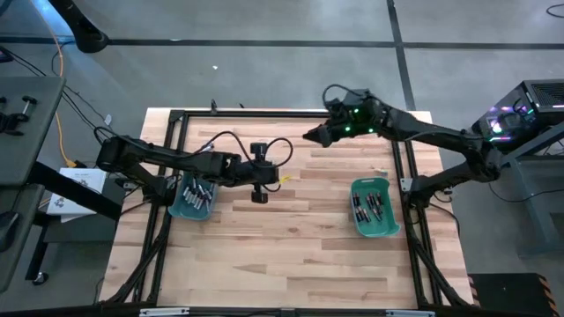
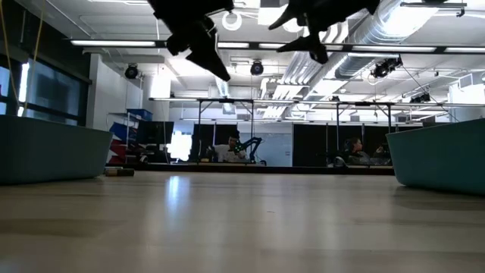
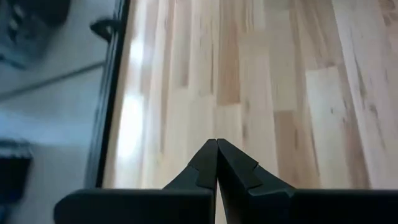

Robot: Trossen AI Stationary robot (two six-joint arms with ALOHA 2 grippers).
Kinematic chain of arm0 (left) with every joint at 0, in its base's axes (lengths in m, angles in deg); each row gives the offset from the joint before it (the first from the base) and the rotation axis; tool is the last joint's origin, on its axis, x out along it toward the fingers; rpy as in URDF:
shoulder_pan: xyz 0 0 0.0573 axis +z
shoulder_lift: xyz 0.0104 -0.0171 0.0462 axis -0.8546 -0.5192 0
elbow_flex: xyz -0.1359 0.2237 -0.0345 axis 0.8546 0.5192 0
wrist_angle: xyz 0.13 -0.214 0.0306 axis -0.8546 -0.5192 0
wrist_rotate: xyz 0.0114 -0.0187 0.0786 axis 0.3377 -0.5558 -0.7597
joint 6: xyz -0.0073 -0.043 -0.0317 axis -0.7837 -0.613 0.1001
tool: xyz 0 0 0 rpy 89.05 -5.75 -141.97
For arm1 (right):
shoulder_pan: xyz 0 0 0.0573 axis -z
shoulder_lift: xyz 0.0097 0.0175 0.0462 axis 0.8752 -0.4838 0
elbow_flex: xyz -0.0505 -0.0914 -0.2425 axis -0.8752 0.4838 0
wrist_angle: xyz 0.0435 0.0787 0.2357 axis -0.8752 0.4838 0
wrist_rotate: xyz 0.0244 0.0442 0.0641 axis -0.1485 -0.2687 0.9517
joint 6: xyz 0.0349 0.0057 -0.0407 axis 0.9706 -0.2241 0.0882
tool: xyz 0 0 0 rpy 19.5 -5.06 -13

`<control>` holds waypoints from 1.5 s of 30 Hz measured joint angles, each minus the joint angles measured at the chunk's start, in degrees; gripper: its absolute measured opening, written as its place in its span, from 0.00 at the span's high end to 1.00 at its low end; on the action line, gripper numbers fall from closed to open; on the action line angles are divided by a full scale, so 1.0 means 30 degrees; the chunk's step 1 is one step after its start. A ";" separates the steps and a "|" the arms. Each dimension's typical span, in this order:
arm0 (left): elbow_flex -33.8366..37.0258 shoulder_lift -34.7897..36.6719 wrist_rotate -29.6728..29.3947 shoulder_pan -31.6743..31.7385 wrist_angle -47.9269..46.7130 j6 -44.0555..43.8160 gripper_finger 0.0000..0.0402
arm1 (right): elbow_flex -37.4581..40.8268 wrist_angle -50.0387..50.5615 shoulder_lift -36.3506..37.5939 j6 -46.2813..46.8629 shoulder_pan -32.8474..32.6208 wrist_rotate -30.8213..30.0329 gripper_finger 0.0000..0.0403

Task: Sort batteries
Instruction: Put the silver battery into the blue bin

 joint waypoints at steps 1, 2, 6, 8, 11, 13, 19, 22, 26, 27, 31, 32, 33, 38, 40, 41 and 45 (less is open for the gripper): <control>0.0000 0.0000 -0.0010 0.0000 -0.0262 -0.0567 1.00 | 0.0000 0.0338 0.0284 -0.0151 0.0234 0.0004 0.45; 0.0000 0.0000 -0.0031 0.0000 -0.0422 -0.1028 1.00 | 0.0000 0.0775 0.0557 -0.0219 0.0489 -0.0001 0.45; 0.0000 0.0000 -0.0038 0.0007 -0.0421 -0.1983 1.00 | 0.0000 0.3762 0.1263 -0.1302 0.1556 -0.0032 0.44; 0.0000 0.0013 -0.0038 0.0007 -0.0317 -0.2130 1.00 | 0.0000 0.6012 0.1294 -0.2183 0.2070 -0.0144 0.44; 0.0000 0.0022 -0.0046 0.0090 -0.0094 -0.2117 1.00 | 0.0000 1.0515 0.0804 -0.2498 0.2594 -0.1253 0.44; 0.0007 0.0022 -0.0046 0.0198 0.0259 -0.2153 1.00 | 0.0000 1.3299 0.0101 -0.2807 0.2683 -0.2516 0.44; 0.0007 0.0029 -0.0054 0.0677 0.1189 -0.2494 1.00 | 0.0000 1.6763 -0.2823 -0.4282 0.2861 -0.4774 0.44; 0.0016 0.0170 -0.0053 0.0931 0.0960 -0.3583 1.00 | -0.0029 1.6558 -0.3742 -0.5144 0.3022 -0.4754 0.44; 0.0022 0.0642 -0.0062 0.1210 0.0019 -0.5686 1.00 | -0.0531 1.6482 -0.3828 -0.5649 0.3111 -0.4757 0.44; 0.0022 0.0697 -0.0063 0.1263 -0.0196 -0.6004 0.99 | -0.0671 1.6434 -0.3665 -0.5794 0.3111 -0.4776 0.44; 0.0029 0.0747 0.0188 0.1321 -0.0190 -0.5113 0.95 | -0.1097 1.6198 -0.2715 -0.6788 0.3104 -0.4608 0.44; 0.0029 0.0635 0.0397 0.1398 0.0209 -0.4647 0.93 | -0.1100 1.5913 -0.2363 -0.6912 0.3100 -0.4412 0.44; 0.0022 0.0505 0.0959 0.1542 0.0810 -0.4238 0.91 | -0.1110 1.5651 -0.1993 -0.6902 0.3037 -0.4218 0.44; 0.0022 -0.0989 0.4620 0.2937 0.4096 -0.2565 0.75 | -0.1115 1.4281 0.0039 -0.5754 0.2172 -0.3554 0.44; 0.0022 -0.1811 0.6315 0.3546 0.5541 -0.1457 0.69 | -0.1115 1.3945 0.0918 -0.5202 0.1678 -0.3530 0.44; 0.0022 -0.2335 0.7263 0.3831 0.6302 -0.0839 0.66 | -0.1115 1.3806 0.1319 -0.4911 0.1382 -0.3536 0.44; 0.0022 -0.4418 1.1030 0.4559 0.8956 0.1204 0.56 | -0.1115 1.3297 0.2812 -0.3515 0.0204 -0.3593 0.44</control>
